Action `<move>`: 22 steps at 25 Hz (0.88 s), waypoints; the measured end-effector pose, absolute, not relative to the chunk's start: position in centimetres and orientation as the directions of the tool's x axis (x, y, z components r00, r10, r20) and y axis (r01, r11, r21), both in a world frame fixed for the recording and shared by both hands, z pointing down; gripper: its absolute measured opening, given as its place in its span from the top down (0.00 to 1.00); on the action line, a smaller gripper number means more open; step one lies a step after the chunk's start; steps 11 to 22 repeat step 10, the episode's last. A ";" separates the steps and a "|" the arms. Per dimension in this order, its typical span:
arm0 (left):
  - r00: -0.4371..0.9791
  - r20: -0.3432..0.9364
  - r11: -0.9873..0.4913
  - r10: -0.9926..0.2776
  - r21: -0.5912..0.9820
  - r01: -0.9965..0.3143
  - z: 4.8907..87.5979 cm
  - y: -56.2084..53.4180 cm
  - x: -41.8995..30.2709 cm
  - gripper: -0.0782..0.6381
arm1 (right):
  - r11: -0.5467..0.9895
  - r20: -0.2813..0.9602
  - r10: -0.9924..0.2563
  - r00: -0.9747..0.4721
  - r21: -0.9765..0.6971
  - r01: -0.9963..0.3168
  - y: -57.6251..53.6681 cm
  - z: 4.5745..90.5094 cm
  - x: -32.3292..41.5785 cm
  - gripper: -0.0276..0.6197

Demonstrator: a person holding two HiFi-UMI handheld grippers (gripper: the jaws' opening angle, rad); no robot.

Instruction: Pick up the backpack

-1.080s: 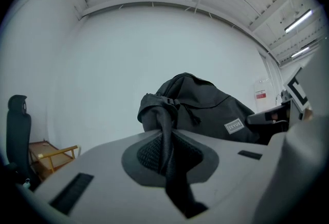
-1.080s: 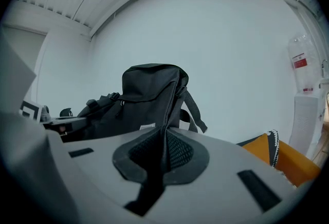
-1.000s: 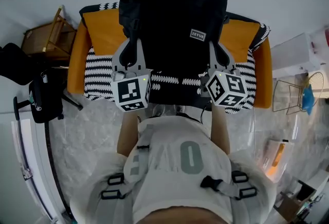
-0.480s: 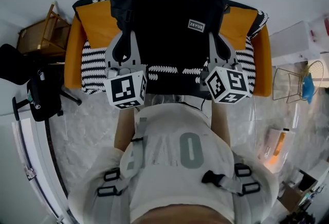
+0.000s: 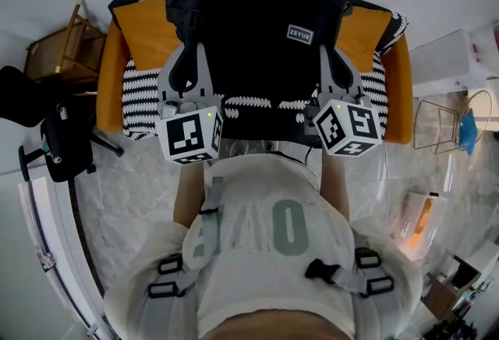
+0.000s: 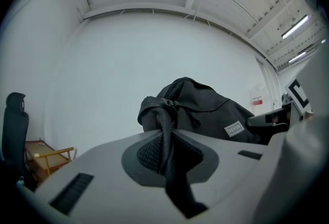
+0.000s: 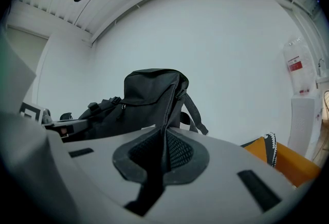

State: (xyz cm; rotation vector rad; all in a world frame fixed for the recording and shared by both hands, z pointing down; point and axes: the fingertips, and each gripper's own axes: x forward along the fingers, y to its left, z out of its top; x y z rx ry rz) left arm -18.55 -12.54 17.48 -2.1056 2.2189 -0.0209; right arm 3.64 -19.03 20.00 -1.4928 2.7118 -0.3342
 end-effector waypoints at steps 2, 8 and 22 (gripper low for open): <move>-0.050 -0.052 0.054 -0.997 -0.066 -0.996 17.4 -12.5 -18.4 0.84 | 0.518 0.076 -0.838 -0.540 -0.201 -0.831 -18.9 19.9 3.8 0.92; -0.058 -0.062 0.062 -0.996 -0.064 -0.996 17.1 -12.4 -18.2 0.84 | 0.522 0.063 -0.839 -0.541 -0.193 -0.831 -18.9 19.5 3.9 0.92; -0.060 -0.067 0.064 -0.996 -0.062 -0.996 17.1 -12.3 -18.3 0.84 | 0.523 0.059 -0.839 -0.541 -0.190 -0.831 -18.9 19.5 3.9 0.92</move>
